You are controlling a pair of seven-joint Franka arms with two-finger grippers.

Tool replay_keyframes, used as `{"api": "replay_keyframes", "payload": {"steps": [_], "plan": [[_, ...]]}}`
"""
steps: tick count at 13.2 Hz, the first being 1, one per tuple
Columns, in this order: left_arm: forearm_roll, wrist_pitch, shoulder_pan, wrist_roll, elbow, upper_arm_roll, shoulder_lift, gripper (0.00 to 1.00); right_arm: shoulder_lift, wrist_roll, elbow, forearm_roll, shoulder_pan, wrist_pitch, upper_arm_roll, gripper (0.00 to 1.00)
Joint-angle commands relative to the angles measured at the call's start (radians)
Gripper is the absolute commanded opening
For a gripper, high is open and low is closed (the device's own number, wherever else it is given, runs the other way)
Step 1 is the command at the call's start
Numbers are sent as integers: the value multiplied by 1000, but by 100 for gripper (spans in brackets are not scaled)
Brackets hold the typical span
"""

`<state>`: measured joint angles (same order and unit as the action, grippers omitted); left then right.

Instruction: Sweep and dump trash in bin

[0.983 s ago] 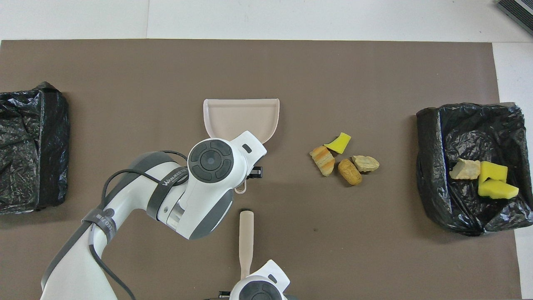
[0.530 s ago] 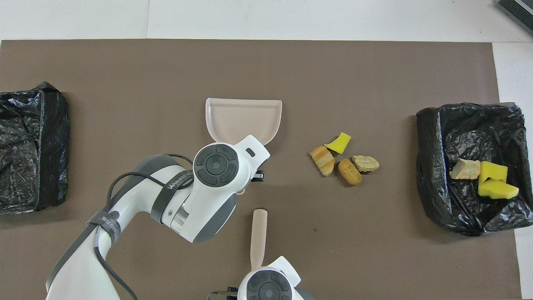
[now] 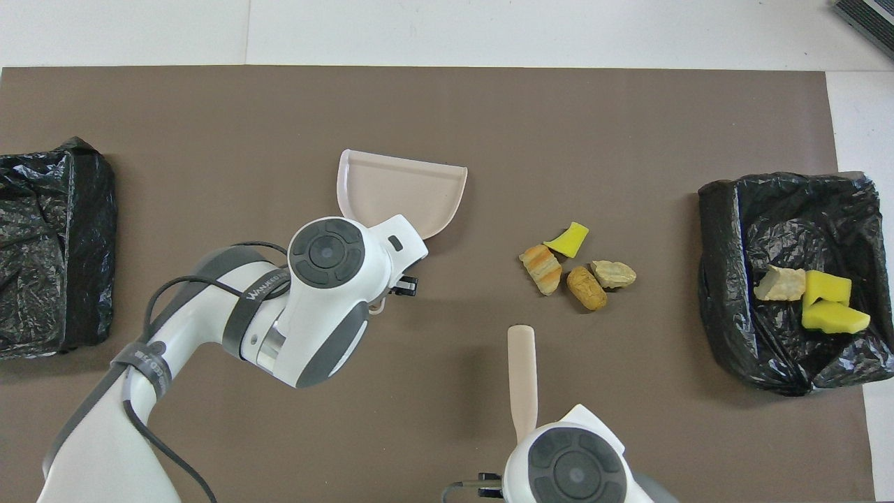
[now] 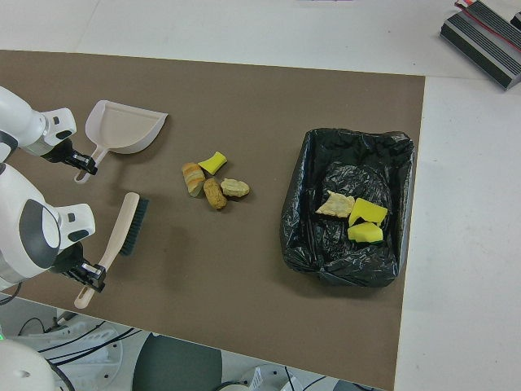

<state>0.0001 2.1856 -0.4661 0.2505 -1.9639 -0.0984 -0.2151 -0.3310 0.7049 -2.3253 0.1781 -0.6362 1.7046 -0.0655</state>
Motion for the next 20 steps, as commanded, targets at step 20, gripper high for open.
{"api": "replay_keyframes", "payload": {"steps": [20], "plan": [[115,-210,210,-1346,-46,-1,148,0,362,-435,135,-252,445,112,-13,0]]}}
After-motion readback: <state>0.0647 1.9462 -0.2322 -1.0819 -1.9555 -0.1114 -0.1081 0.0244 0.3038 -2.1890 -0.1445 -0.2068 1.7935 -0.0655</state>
